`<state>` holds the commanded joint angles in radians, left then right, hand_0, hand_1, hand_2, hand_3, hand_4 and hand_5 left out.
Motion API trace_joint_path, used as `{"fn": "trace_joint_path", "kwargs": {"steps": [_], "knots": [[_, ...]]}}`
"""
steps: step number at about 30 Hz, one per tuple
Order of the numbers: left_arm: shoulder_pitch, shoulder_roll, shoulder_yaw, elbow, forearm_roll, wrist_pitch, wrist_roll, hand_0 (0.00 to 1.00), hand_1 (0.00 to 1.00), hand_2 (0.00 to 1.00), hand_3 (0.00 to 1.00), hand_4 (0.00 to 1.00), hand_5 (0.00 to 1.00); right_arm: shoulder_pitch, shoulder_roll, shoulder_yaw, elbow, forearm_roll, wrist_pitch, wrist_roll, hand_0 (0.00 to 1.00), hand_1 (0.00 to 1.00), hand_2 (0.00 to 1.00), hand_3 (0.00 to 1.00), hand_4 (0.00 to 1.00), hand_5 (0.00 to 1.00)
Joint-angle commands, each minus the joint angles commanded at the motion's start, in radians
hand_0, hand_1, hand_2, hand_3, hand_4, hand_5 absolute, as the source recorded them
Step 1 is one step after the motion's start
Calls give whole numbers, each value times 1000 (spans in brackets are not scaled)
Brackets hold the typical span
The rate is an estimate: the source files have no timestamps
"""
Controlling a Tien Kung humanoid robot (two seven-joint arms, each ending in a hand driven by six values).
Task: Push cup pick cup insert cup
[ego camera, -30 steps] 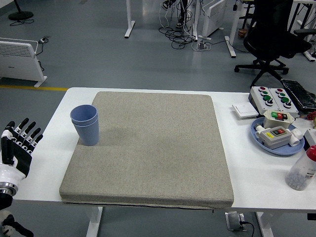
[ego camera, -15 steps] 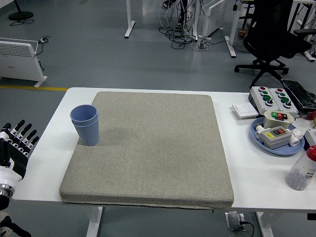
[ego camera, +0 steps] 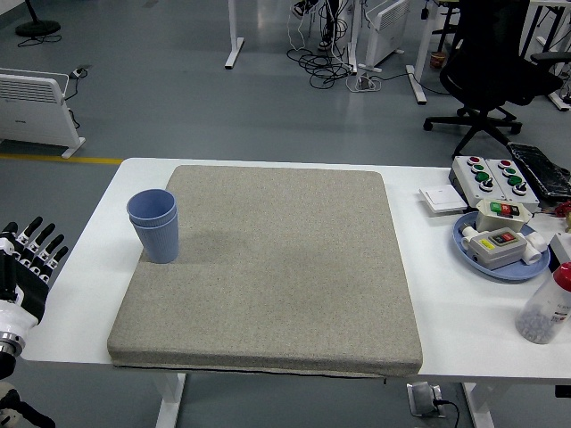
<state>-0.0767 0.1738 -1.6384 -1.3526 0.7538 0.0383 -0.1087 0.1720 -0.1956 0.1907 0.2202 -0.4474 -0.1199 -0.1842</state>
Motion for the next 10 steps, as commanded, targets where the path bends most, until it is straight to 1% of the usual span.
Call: {"fn": "trace_joint_path", "kwargs": {"steps": [10], "knots": [[-3, 0, -3, 0, 1, 3, 1, 873, 894, 923, 924, 624, 998, 5, -1, -5, 0, 7, 1, 3, 729, 666, 705, 596, 162, 390]]}}
